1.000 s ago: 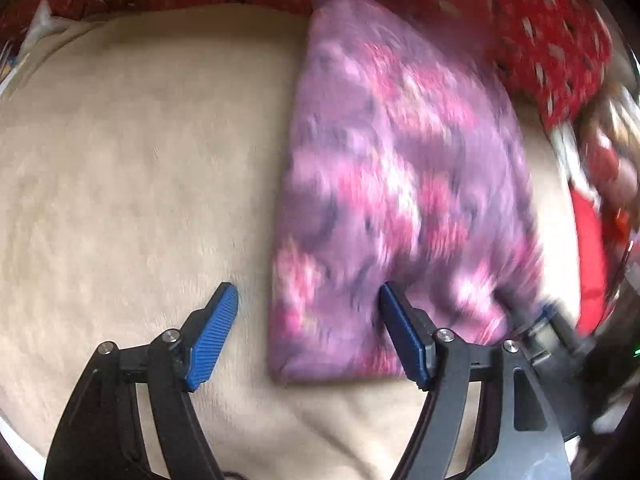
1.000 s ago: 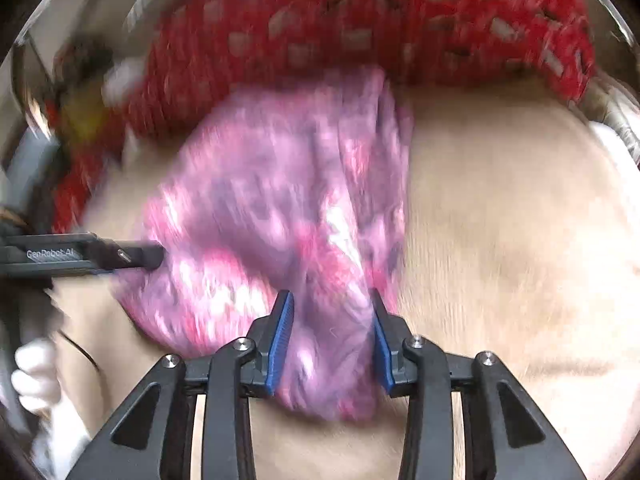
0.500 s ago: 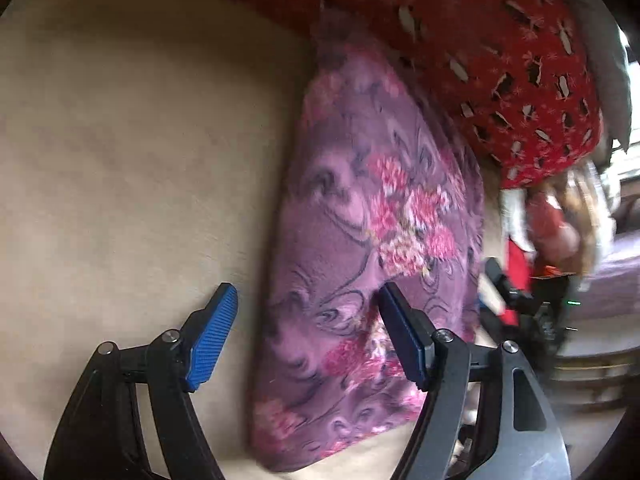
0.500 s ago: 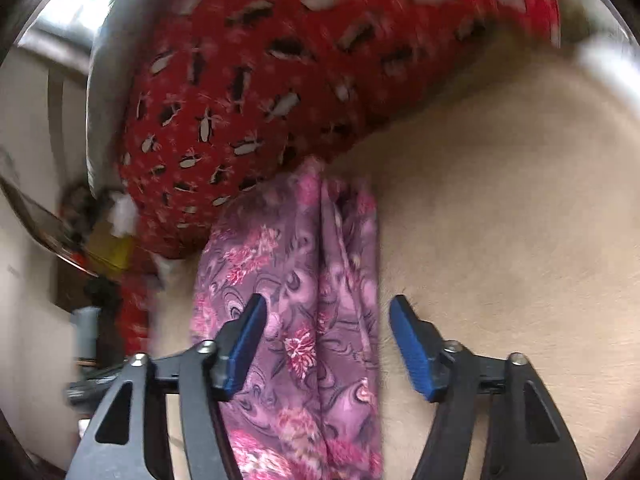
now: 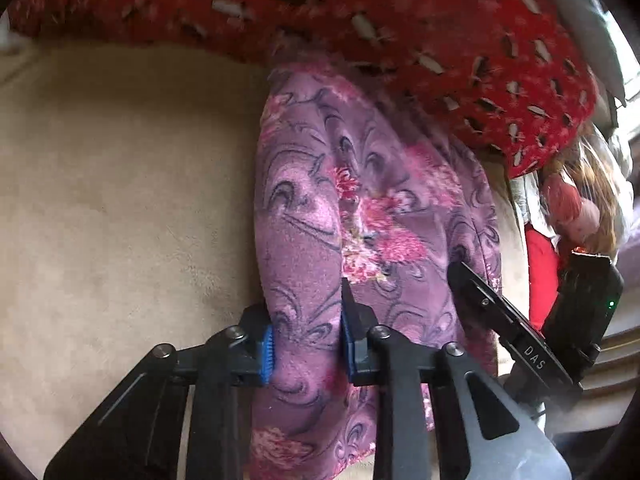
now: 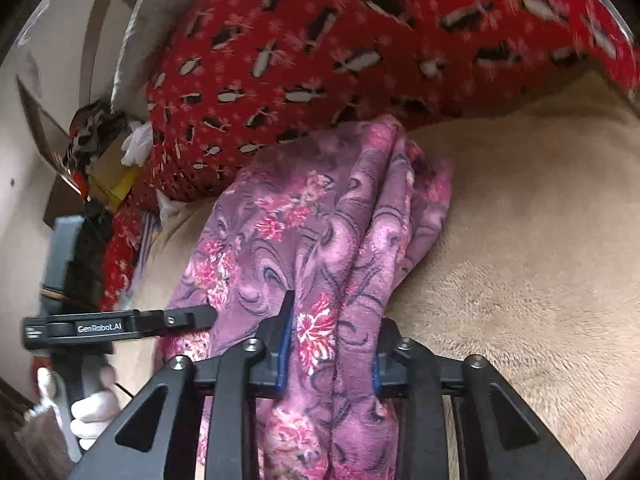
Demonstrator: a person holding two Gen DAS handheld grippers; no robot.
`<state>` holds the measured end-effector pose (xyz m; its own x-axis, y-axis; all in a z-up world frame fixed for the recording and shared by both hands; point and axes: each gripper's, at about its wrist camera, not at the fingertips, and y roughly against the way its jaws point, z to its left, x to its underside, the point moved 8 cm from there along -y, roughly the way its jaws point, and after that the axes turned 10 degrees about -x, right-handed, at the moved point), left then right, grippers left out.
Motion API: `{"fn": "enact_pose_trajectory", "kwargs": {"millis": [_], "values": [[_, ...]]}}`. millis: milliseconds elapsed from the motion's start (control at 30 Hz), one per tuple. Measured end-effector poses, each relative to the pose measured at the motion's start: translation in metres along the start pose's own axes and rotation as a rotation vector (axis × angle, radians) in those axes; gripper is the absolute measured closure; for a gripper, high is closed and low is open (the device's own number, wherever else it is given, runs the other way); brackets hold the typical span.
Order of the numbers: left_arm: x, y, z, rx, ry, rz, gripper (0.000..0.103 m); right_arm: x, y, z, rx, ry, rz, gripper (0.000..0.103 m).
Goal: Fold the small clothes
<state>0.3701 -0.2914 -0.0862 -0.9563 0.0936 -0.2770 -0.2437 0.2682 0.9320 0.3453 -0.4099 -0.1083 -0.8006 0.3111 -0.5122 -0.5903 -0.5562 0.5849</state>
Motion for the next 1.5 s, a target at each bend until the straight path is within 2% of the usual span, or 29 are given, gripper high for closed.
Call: {"fn": "enact_pose_trajectory", "kwargs": {"millis": [200, 567, 667, 733, 767, 800, 833, 867, 933, 967, 1033, 1133, 1233, 1333, 1367, 1400, 1433, 1467, 1500], "values": [[0.021, 0.048, 0.008, -0.04, -0.03, -0.086, 0.082, 0.011, 0.029, 0.04, 0.019, 0.044, -0.043, 0.076], [0.089, 0.111, 0.046, -0.089, -0.031, -0.128, 0.081, 0.073, 0.055, 0.118, -0.027, 0.046, -0.017, 0.076], [0.116, 0.106, 0.064, -0.095, -0.012, -0.089, 0.079, 0.096, 0.052, 0.126, -0.054, 0.023, -0.013, 0.074], [0.14, 0.085, 0.081, -0.127, 0.002, -0.006, 0.078, 0.119, 0.041, 0.121, -0.048, -0.013, 0.037, 0.071], [0.149, 0.074, 0.088, -0.148, 0.003, 0.033, 0.077, 0.132, 0.034, 0.116, -0.027, -0.033, 0.081, 0.07], [0.156, 0.068, 0.094, -0.157, 0.003, 0.056, 0.075, 0.151, 0.023, 0.106, 0.031, -0.049, 0.16, 0.069], [0.16, 0.066, 0.1, -0.151, 0.004, 0.058, 0.075, 0.161, 0.019, 0.101, 0.065, -0.048, 0.198, 0.066], [0.161, 0.071, 0.104, -0.128, 0.01, 0.039, 0.074, 0.164, 0.021, 0.101, 0.062, -0.045, 0.192, 0.065], [0.155, 0.084, 0.111, -0.104, 0.021, -0.002, 0.074, 0.156, 0.038, 0.103, 0.049, -0.06, 0.139, 0.063], [0.146, 0.091, 0.112, -0.101, 0.026, -0.031, 0.074, 0.145, 0.048, 0.104, 0.075, -0.051, 0.098, 0.063], [0.126, 0.101, 0.108, -0.087, 0.043, -0.079, 0.074, 0.12, 0.063, 0.113, 0.116, 0.01, 0.019, 0.063], [0.094, 0.099, 0.089, -0.069, 0.034, -0.106, 0.074, 0.09, 0.059, 0.142, 0.101, 0.135, -0.029, 0.063], [0.073, 0.075, 0.075, -0.125, -0.007, -0.109, 0.071, 0.073, 0.031, 0.159, 0.104, 0.259, -0.011, 0.068], [0.06, 0.028, 0.078, -0.234, -0.026, -0.072, 0.062, 0.069, 0.004, 0.137, 0.143, 0.266, 0.009, 0.07], [0.06, 0.017, 0.086, -0.25, -0.019, -0.053, 0.052, 0.071, -0.009, 0.111, 0.201, 0.24, 0.043, 0.079], [0.059, 0.012, 0.09, -0.262, -0.013, -0.055, 0.038, 0.078, -0.022, 0.089, 0.228, 0.199, 0.095, 0.083], [0.055, 0.011, 0.094, -0.266, -0.002, -0.064, 0.035, 0.083, -0.028, 0.08, 0.197, 0.175, 0.099, 0.084], [0.053, 0.012, 0.096, -0.241, 0.006, -0.053, 0.035, 0.079, -0.022, 0.078, 0.142, 0.168, 0.053, 0.084], [0.053, 0.014, 0.101, -0.206, 0.022, -0.033, 0.038, 0.078, -0.019, 0.077, 0.12, 0.148, 0.058, 0.085]]}}
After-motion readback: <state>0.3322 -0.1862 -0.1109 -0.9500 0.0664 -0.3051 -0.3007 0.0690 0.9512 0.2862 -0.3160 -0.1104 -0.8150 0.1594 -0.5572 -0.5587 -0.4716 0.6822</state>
